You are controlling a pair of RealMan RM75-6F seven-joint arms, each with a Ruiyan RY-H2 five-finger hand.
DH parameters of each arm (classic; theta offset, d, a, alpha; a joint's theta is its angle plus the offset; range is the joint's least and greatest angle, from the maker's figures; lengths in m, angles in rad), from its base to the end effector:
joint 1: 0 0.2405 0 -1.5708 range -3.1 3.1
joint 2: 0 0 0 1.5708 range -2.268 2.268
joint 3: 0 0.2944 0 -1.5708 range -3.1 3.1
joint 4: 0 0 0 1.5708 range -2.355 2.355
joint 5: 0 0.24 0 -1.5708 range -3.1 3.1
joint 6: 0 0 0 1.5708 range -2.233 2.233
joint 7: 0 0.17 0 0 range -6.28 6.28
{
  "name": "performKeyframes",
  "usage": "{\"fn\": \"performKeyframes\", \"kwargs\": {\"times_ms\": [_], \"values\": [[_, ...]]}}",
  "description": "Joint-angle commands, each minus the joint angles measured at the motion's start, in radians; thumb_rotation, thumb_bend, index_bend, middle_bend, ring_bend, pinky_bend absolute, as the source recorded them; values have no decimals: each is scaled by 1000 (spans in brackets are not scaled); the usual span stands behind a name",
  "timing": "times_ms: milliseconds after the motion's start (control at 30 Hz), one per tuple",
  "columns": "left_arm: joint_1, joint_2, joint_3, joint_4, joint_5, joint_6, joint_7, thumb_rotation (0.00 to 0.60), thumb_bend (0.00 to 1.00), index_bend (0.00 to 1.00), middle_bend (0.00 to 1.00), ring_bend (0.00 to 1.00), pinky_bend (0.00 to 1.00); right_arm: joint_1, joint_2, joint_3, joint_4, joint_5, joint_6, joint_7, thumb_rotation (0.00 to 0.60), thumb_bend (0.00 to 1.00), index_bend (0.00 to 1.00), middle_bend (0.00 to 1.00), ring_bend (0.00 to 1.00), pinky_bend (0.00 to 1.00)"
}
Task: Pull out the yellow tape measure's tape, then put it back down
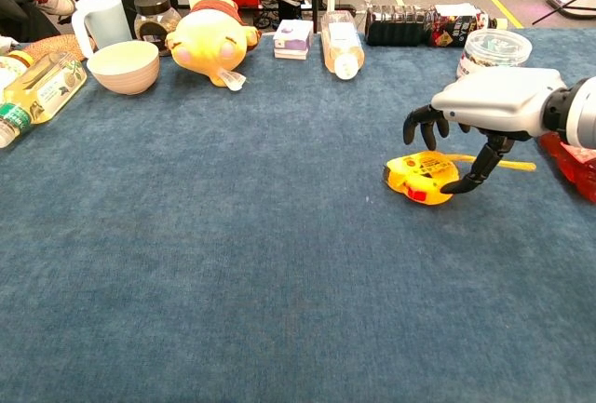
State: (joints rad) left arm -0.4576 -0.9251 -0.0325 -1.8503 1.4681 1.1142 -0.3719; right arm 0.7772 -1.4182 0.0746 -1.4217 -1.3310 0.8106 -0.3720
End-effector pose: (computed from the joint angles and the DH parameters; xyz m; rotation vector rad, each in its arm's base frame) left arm -0.2510 0.3038 0.1333 -1.6624 -1.3191 -1.1317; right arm -0.2000 -0.4006 -0.0373 2.1585 -0.5957 0.6767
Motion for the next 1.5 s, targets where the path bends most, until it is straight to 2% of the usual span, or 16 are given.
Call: {"fn": "performKeyframes", "kwargs": {"times_ms": [33,133,200,300,367,467,633,733,833,1067,1500], "values": [[8,0,3,10,1,2,-15,496,280,211,35,0,69,-2,17,2,-25,21,3,-25,419,255,190,331,316,351],[24,1,3,20,-1,19,-32,499,280,211,35,0,69,-14,51,8,-72,28,31,-35,421,253,215,334,320,360],[36,2,4,24,-10,31,-30,506,281,221,36,0,69,-27,78,14,-110,31,56,-24,422,251,267,358,346,386],[57,-2,1,34,-30,58,0,526,280,318,68,0,113,-49,108,23,-149,22,103,-2,417,248,358,440,444,452],[82,-16,-2,43,-53,97,47,543,286,397,123,2,169,-74,131,33,-180,18,150,31,422,246,402,480,507,493],[126,-41,-5,57,-90,159,110,550,293,506,185,46,238,-121,164,44,-208,-2,235,89,426,246,469,536,577,548],[194,-95,-4,118,-126,254,190,553,295,553,250,91,265,-209,205,41,-216,-7,360,141,426,249,543,617,639,601],[242,-153,2,181,-116,334,227,557,299,576,311,145,279,-278,229,23,-222,15,427,150,425,251,569,629,644,615],[276,-197,5,231,-98,388,232,567,303,604,359,215,350,-332,243,9,-222,8,487,173,424,253,590,647,648,615],[337,-233,4,289,-89,454,241,573,312,642,445,305,382,-443,259,-10,-201,19,584,234,421,258,605,663,650,610],[407,-243,23,254,-67,501,302,573,311,643,453,314,382,-573,270,-27,-170,43,661,294,424,260,609,665,641,573]]}}
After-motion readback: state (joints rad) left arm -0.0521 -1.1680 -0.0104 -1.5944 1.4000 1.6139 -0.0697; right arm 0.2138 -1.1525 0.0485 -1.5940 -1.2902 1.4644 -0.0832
